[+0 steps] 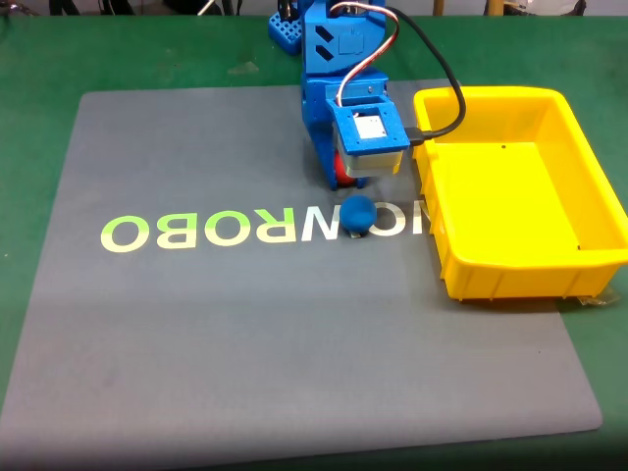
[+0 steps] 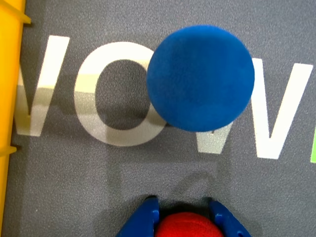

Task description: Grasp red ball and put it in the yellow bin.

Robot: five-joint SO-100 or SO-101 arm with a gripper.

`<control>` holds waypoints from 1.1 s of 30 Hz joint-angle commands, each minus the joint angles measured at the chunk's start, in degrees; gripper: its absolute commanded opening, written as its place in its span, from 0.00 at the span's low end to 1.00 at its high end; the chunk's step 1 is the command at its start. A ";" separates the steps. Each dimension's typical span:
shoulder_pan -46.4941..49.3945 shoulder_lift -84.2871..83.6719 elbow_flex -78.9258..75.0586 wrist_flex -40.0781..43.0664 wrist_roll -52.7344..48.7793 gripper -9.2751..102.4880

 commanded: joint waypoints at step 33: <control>-25.58 7.47 -24.17 0.97 -4.83 0.08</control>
